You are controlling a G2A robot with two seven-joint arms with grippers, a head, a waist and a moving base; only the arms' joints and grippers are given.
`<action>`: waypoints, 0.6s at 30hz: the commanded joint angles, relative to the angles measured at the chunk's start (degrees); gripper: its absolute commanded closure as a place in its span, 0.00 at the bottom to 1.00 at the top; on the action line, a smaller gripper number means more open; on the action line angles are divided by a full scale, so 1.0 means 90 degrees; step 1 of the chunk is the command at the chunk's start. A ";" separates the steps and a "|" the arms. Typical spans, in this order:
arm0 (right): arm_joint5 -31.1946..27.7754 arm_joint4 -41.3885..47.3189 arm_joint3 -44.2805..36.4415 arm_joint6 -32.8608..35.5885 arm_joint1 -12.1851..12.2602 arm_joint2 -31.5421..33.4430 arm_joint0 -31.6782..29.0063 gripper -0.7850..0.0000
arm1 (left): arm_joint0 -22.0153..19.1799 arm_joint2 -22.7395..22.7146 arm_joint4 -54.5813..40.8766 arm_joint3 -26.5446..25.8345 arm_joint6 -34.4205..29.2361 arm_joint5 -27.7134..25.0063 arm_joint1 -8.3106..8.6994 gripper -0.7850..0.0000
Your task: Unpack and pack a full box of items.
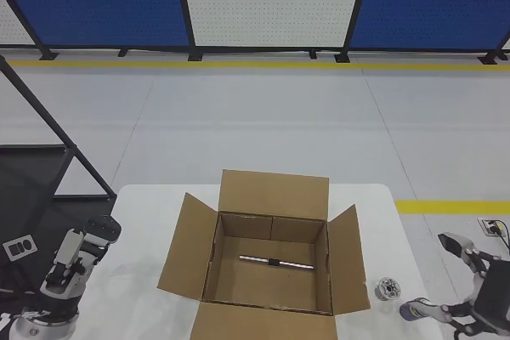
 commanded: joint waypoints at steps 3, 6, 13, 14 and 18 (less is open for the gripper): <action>0.0021 -0.0133 0.0000 0.0013 0.0298 -0.0566 0.0640 0.00 | 0.0000 0.0000 0.0000 0.0000 0.0000 0.0000 0.0000 0.00; 0.0178 -0.0305 0.0000 0.0170 0.0553 -0.1312 0.1296 0.00 | 0.0000 0.0000 0.0000 0.0000 0.0000 0.0000 0.0000 0.00; 0.1079 -0.0915 0.0000 0.1071 0.0980 -0.4169 0.3511 0.00 | 0.0000 0.0000 0.0000 0.0000 0.0000 0.0000 0.0000 0.00; 0.1271 -0.0964 0.0000 0.1262 0.0979 -0.4654 0.3910 0.00 | 0.0000 0.0000 0.0000 0.0000 0.0000 0.0000 0.0000 0.00; 0.2449 -0.1071 0.0000 0.2022 0.0759 -0.6459 0.5524 0.00 | 0.0000 0.0000 0.0000 0.0000 0.0000 0.0000 0.0000 0.00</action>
